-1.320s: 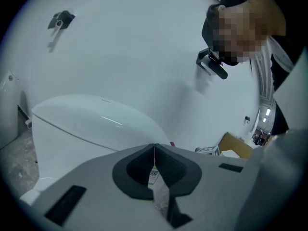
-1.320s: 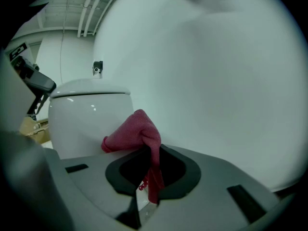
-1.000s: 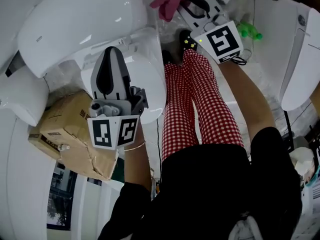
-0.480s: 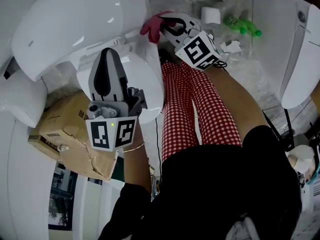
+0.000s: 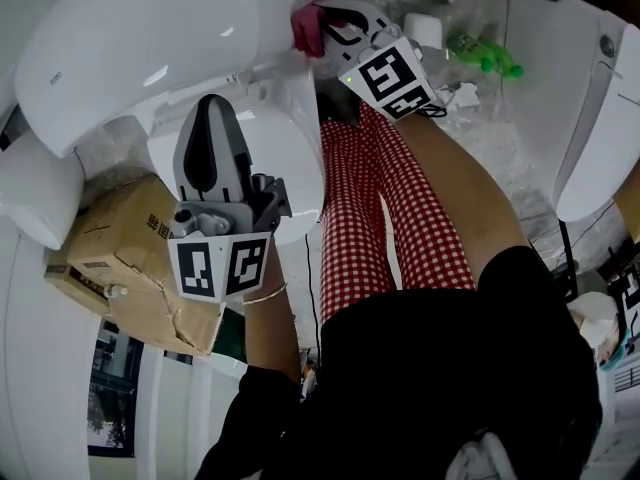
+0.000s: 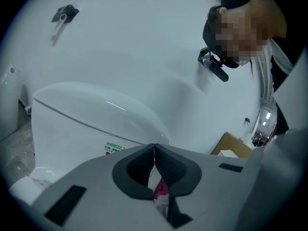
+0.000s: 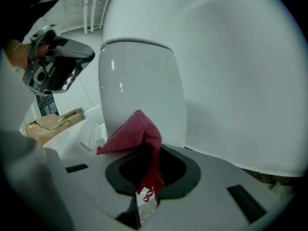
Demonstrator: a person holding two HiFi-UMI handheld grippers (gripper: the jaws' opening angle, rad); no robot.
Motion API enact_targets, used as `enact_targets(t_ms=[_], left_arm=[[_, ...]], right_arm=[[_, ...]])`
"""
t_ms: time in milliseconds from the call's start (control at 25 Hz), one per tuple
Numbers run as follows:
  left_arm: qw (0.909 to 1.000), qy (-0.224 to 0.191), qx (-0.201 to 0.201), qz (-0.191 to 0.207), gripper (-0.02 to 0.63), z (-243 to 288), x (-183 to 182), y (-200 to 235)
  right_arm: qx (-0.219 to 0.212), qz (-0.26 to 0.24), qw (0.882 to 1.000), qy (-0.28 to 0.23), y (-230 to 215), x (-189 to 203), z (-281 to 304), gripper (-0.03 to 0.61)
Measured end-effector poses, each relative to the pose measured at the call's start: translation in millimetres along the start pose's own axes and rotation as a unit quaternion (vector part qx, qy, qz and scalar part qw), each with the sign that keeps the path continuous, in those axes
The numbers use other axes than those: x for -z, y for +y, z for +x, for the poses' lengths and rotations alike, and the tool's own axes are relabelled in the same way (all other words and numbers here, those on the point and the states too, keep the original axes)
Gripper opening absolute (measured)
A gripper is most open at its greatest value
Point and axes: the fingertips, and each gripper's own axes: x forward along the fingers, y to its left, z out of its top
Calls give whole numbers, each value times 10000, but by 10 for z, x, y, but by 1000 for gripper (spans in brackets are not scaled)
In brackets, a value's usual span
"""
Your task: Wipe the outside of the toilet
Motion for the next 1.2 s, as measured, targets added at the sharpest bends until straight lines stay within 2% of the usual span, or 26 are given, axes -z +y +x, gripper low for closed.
enact_targets(t_ms=[480,1200], left_arm=[[9999,-51,-149,-53,11,-74,-37,136],[9997,-45,-196,-106,11,-163,-48,322]], right_arm=[[501,-173,9986,-49,-572,-295,291,60],[926,-406,9949,-12,-1000,-529,504,60]])
